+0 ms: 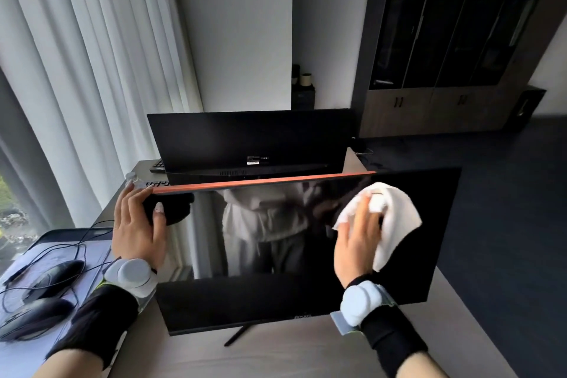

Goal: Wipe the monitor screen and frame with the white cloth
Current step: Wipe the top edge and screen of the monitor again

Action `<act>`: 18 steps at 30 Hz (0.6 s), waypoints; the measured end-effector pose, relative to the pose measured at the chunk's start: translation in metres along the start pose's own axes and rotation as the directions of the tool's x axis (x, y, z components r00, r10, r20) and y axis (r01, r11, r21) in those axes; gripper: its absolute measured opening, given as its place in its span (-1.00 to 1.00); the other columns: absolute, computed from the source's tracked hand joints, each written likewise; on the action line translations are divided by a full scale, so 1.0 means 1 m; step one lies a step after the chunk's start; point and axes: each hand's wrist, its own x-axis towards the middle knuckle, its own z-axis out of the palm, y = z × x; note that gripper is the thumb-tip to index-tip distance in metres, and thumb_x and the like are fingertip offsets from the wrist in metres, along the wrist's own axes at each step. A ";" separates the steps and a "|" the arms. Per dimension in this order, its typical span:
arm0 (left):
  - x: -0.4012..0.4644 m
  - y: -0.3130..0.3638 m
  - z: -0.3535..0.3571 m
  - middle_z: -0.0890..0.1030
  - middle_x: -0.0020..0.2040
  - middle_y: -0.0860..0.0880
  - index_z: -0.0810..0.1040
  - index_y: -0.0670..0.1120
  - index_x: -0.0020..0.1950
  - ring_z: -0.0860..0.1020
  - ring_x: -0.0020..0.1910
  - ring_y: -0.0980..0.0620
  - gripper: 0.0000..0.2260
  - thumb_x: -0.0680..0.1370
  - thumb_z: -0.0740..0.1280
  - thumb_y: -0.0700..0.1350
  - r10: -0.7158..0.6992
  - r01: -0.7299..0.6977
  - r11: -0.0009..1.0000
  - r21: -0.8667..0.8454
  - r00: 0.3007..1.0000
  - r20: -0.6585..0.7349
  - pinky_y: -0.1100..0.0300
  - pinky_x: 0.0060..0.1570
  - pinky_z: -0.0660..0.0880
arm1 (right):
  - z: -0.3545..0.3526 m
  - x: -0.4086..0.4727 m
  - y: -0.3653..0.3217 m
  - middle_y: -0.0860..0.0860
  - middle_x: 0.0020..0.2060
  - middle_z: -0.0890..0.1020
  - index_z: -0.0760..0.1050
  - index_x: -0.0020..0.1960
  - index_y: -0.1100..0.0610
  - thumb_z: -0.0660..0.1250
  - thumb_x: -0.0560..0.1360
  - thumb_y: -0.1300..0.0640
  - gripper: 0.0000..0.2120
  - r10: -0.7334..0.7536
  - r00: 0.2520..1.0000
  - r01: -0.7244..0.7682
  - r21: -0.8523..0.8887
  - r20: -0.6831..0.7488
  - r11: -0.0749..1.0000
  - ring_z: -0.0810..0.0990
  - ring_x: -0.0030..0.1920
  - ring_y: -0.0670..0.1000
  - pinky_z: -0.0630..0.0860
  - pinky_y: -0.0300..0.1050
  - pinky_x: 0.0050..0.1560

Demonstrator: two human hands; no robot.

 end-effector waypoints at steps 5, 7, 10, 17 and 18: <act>-0.001 0.000 0.001 0.40 0.32 -0.10 0.36 -0.10 0.25 0.24 0.44 -0.04 -0.68 0.56 0.10 0.01 0.006 -0.006 1.000 -0.009 1.000 -0.011 -0.18 0.30 0.33 | -0.007 -0.017 0.051 0.25 0.48 0.18 -0.01 0.53 0.18 0.15 0.59 0.15 -0.42 0.213 0.977 -0.214 0.017 0.008 0.977 0.20 0.45 0.24 0.16 0.11 0.42; -0.001 -0.001 0.002 0.40 0.32 -0.11 0.36 -0.11 0.25 0.24 0.44 -0.05 -0.68 0.56 0.10 0.01 0.006 -0.007 1.000 -0.006 1.000 -0.016 -0.17 0.30 0.32 | 0.002 -0.041 0.052 0.21 0.51 0.15 -0.01 0.54 0.16 0.14 0.60 0.12 -0.42 0.251 0.967 -0.254 0.064 0.051 0.965 0.15 0.49 0.22 0.14 0.18 0.44; 0.000 -0.003 0.002 0.40 0.31 -0.11 0.36 -0.11 0.24 0.25 0.43 -0.07 -0.68 0.56 0.10 0.01 0.011 -0.011 1.000 -0.002 1.000 -0.011 -0.18 0.30 0.32 | 0.022 -0.089 0.036 0.19 0.51 0.16 0.06 0.52 0.22 0.19 0.59 0.13 -0.43 0.166 0.971 -0.184 0.096 0.173 0.978 0.12 0.50 0.21 0.09 0.08 0.47; 0.000 0.005 -0.004 0.42 0.32 -0.17 0.37 -0.14 0.26 0.26 0.43 -0.11 -0.65 0.54 0.10 0.00 -0.004 0.004 1.000 0.008 1.000 0.028 -0.18 0.31 0.31 | 0.053 -0.145 -0.053 0.03 0.46 0.31 0.02 0.54 0.03 0.14 0.56 -0.05 -0.40 -0.474 0.765 0.424 0.214 0.437 0.880 0.26 0.44 -0.04 0.29 -0.22 0.38; 0.000 0.006 -0.005 0.42 0.33 -0.17 0.37 -0.14 0.26 0.26 0.44 -0.11 -0.64 0.54 0.09 0.00 -0.007 0.007 1.000 0.010 0.999 0.034 -0.18 0.31 0.32 | 0.056 -0.140 -0.068 0.02 0.48 0.26 -0.04 0.55 -0.01 0.11 0.59 -0.06 -0.40 -0.478 0.760 0.411 0.244 0.441 0.879 0.23 0.46 -0.05 0.30 -0.26 0.37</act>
